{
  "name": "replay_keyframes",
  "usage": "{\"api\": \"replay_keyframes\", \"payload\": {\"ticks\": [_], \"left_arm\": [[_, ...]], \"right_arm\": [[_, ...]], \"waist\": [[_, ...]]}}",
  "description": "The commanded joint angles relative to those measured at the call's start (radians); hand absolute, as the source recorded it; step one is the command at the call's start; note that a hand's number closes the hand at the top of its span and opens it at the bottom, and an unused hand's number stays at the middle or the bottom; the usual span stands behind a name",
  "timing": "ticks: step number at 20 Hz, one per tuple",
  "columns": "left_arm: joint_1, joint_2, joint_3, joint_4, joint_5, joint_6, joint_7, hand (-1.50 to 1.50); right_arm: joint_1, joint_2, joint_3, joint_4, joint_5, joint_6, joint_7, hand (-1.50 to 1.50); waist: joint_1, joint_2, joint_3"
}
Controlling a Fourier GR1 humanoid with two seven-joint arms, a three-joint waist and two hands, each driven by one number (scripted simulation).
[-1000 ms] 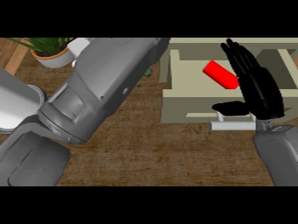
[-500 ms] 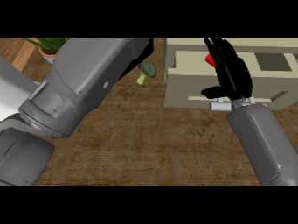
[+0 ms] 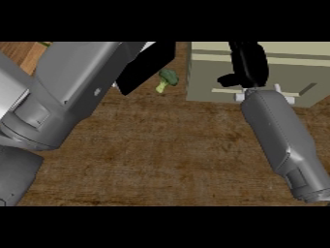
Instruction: Pick up the can, place it into the drawer and close the drawer
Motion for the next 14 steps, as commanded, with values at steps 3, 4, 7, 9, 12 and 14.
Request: {"api": "replay_keyframes", "payload": {"ticks": [3, 4, 7, 9, 12, 14], "left_arm": [[0.060, 0.100, 0.004, -0.078, -0.005, -0.078, 0.034, -1.50], [0.072, 0.062, -0.012, -0.090, -0.014, -0.046, 0.038, -1.50], [0.113, 0.035, -0.028, -0.154, -0.024, -0.013, 0.040, -1.50], [0.132, 0.104, -0.011, -0.185, -0.009, -0.058, 0.073, -1.50], [0.109, 0.113, -0.027, -0.223, -0.025, -0.043, 0.113, -1.50], [0.202, 0.125, -0.027, -0.258, -0.014, -0.066, 0.103, -1.50]], "right_arm": [[-0.172, -0.019, -0.046, 0.175, 0.019, -0.053, -0.002, -1.50], [-0.184, -0.004, -0.046, 0.215, 0.047, -0.107, 0.031, -1.50], [-0.194, -0.028, -0.080, 0.258, 0.016, -0.149, -0.027, -1.50], [-0.241, -0.025, -0.075, 0.289, 0.034, -0.130, 0.003, -1.50], [-0.291, -0.015, -0.092, 0.316, 0.015, -0.115, -0.011, -1.50], [-0.292, -0.059, -0.125, 0.300, -0.028, -0.103, -0.081, -1.50]], "waist": [[0.017, 0.007, 0.000], [0.039, 0.010, 0.000], [0.047, 0.010, 0.001], [0.047, 0.006, 0.000], [0.057, 0.009, 0.001], [0.052, 0.007, 0.001]]}}
